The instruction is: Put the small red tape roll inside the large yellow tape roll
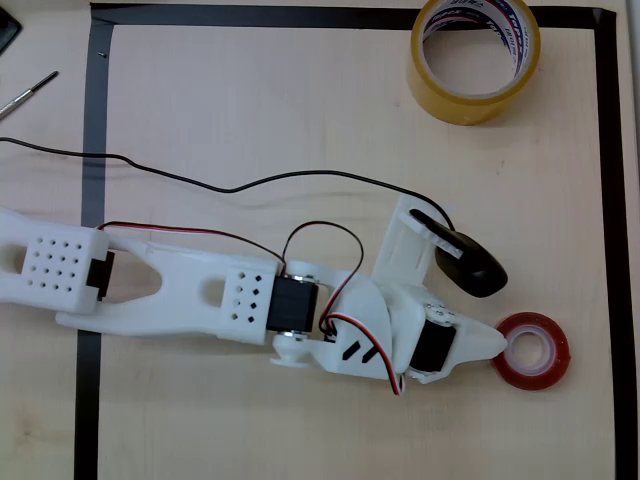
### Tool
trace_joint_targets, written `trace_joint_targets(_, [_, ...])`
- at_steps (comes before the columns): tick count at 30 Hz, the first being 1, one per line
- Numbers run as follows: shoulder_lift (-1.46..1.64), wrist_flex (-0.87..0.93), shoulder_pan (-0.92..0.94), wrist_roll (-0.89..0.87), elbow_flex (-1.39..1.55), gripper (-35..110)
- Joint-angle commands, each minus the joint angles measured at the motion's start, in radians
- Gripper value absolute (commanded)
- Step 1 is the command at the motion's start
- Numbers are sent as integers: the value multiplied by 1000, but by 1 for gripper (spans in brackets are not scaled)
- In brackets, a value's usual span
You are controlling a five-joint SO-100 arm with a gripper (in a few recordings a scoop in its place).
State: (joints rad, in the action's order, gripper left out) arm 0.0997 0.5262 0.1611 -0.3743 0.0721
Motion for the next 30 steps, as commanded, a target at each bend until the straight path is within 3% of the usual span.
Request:
trace_joint_targets(1, [109,110,5,11,-17,0])
trace_joint_targets(30, [101,936,-18,18,-313,0])
